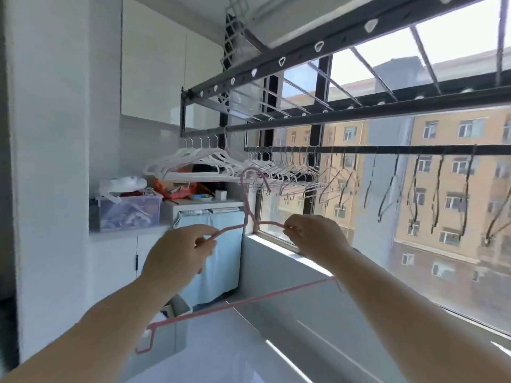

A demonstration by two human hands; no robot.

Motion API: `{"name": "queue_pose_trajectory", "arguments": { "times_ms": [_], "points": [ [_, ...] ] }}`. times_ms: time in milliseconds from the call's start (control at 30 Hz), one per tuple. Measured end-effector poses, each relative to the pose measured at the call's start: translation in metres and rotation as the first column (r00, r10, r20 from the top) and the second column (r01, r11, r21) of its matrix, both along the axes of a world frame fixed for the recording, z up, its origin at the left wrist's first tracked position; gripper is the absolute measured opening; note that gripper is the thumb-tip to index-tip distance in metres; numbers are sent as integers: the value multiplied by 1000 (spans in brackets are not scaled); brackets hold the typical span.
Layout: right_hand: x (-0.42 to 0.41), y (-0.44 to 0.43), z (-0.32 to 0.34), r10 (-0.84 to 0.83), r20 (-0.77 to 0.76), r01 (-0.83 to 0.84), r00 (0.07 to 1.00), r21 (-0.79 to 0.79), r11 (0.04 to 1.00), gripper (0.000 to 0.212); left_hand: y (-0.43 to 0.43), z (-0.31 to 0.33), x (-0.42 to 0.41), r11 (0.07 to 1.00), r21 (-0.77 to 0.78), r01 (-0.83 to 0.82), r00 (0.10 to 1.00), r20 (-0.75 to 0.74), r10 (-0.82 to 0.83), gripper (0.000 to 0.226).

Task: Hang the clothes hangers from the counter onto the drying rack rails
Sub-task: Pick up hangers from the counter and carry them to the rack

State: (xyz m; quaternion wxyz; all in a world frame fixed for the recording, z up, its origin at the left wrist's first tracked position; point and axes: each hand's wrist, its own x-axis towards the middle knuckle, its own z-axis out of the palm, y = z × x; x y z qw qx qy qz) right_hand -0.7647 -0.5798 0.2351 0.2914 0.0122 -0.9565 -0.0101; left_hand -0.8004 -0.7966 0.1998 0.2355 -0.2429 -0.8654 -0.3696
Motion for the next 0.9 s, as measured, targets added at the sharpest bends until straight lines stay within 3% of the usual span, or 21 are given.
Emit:
{"name": "queue_pose_trajectory", "arguments": {
  "times_ms": [367,533,667,767,900],
  "points": [
    [-158,20,30,-47,8,47,999,69,997,28,23,22,-164,999,27,-36,997,-63,37,24],
    [-223,34,77,-43,-267,113,963,254,961,31,40,68,-242,994,47,-101,956,-271,110,27],
    [-268,23,117,26,-594,248,804,375,893,28,47,84,-289,994,76,-83,965,-241,99,26],
    [-292,14,142,-168,-508,415,845,423,805,42,48,89,-331,997,64,-51,973,-222,64,24],
    [-313,5,170,-477,-453,643,753,356,678,44,56,107,-375,995,98,-1,970,-243,25,27]
  ]
}}
